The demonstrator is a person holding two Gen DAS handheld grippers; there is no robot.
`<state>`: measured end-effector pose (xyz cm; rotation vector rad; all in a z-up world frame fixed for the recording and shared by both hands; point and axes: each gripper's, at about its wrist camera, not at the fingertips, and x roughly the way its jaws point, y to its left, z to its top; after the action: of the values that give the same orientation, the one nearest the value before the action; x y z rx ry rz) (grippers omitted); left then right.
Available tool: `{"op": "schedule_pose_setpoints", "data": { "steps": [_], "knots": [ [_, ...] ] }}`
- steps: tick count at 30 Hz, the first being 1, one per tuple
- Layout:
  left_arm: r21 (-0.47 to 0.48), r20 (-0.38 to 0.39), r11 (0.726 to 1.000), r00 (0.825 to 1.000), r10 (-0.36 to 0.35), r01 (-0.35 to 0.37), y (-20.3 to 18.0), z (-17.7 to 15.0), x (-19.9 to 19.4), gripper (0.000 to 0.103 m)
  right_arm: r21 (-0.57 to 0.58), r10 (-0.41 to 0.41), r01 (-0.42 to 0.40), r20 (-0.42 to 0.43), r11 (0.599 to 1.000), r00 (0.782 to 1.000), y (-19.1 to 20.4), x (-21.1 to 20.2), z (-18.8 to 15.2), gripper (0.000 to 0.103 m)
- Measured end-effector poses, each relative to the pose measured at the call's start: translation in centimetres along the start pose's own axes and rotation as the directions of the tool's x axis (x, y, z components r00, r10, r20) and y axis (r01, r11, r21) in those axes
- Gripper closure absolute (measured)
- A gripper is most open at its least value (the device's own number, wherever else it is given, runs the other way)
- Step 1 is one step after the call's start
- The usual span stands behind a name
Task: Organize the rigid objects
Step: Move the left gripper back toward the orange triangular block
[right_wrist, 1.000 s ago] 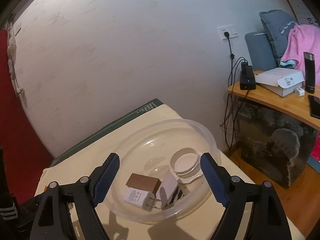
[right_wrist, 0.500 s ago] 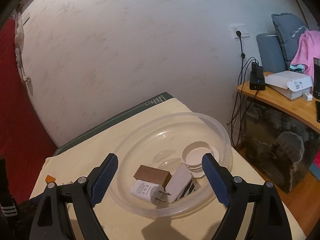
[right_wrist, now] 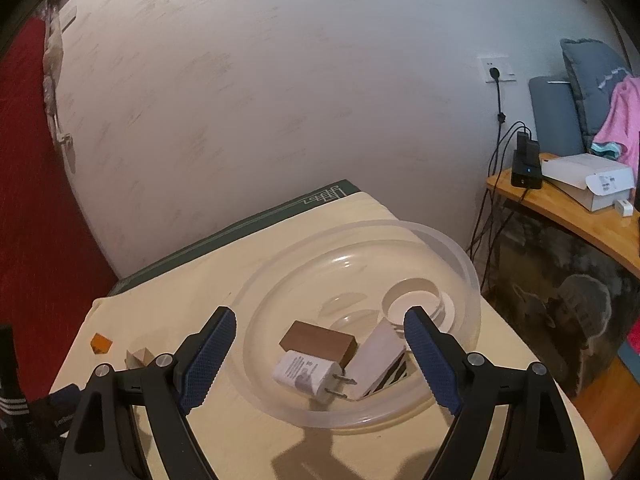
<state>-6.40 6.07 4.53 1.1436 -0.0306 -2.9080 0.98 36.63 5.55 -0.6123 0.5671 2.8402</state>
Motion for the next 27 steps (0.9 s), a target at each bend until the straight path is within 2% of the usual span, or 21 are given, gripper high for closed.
{"op": "schedule_pose_setpoints", "data": {
  "steps": [12, 20, 23, 27],
  "knots": [
    [-0.018, -0.021, 0.999, 0.999, 0.026, -0.027, 3.8, -1.0, 0.4, 0.022, -0.033, -0.01, 0.009, -0.015, 0.999, 1.0, 0.5, 0.4, -0.3, 0.014],
    [0.055, -0.026, 0.997, 0.998, 0.06, -0.058, 6.4, -1.6, 0.7, 0.022, -0.062, -0.023, 0.021, -0.028, 0.998, 0.999, 1.2, 0.8, -0.6, 0.014],
    [0.063, -0.038, 0.997, 0.998, 0.048, -0.045, 7.2, -1.5, 1.2, 0.022, -0.074, -0.029, 0.026, -0.031, 0.997, 0.999, 1.3, 0.8, -0.7, 0.014],
    [0.042, -0.086, 0.999, 0.996, -0.004, 0.008, 8.1, -1.0, 2.4, 0.022, -0.099, -0.041, 0.039, -0.023, 0.994, 0.999, 1.8, 0.7, -0.7, 0.014]
  ]
}}
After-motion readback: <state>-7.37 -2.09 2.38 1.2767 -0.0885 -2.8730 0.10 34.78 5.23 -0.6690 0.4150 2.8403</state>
